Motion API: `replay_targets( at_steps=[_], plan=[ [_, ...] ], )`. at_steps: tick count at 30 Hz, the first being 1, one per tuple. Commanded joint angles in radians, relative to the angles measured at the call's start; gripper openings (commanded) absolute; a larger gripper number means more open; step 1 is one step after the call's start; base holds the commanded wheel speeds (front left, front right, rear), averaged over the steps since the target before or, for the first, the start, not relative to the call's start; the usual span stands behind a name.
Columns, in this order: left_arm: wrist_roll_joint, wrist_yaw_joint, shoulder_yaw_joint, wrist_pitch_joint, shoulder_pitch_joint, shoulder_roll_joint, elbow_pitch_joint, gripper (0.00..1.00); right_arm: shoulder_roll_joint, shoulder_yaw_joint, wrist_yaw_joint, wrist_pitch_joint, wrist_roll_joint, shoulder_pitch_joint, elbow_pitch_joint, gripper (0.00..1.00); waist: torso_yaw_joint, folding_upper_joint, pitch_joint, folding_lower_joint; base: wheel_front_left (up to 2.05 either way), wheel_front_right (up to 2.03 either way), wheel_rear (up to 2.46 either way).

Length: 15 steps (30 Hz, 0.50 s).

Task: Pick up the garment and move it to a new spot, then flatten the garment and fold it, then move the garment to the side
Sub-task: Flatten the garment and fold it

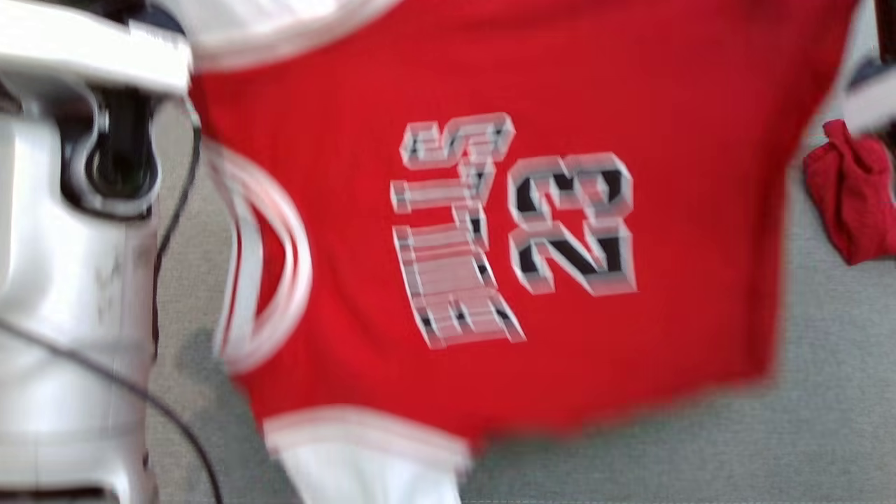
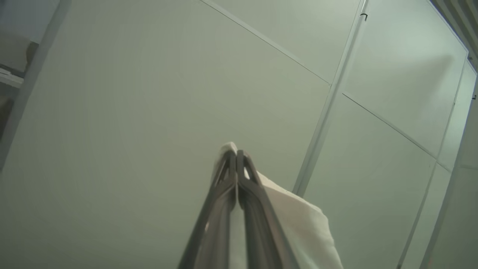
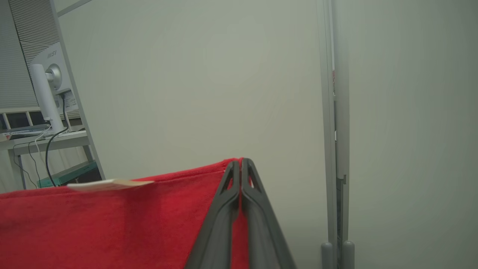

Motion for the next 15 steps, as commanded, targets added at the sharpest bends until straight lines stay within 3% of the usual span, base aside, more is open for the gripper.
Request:
replay_targets(
  at_steps=[1,4,8,15],
  plan=[
    [0.052,-0.045,0.024,-0.126,-0.185,0.029,0.178,0.00,0.034,0.062,0.000,-0.088,-0.044,-0.176,0.165,0.00,0.016,0.0000,0.010,0.0000,0.00,0.00,0.00],
    [0.094,-0.091,0.004,-0.263,-0.367,0.030,0.385,0.00,0.063,0.070,0.000,-0.267,-0.133,-0.391,0.367,0.00,0.019,0.0000,0.022,0.0000,0.00,0.00,0.00],
    [0.069,-0.117,-0.027,-0.313,-0.498,0.007,0.481,0.00,0.067,0.124,0.000,-0.321,-0.260,-0.552,0.550,0.00,0.031,0.0000,0.067,0.0000,0.00,0.00,0.00],
    [-0.100,-0.119,-0.253,-0.321,-0.321,0.024,0.448,0.00,0.041,0.146,0.000,-0.326,-0.336,-0.490,0.738,0.00,0.055,0.0000,0.193,0.0000,0.00,0.00,0.00]
  ],
)
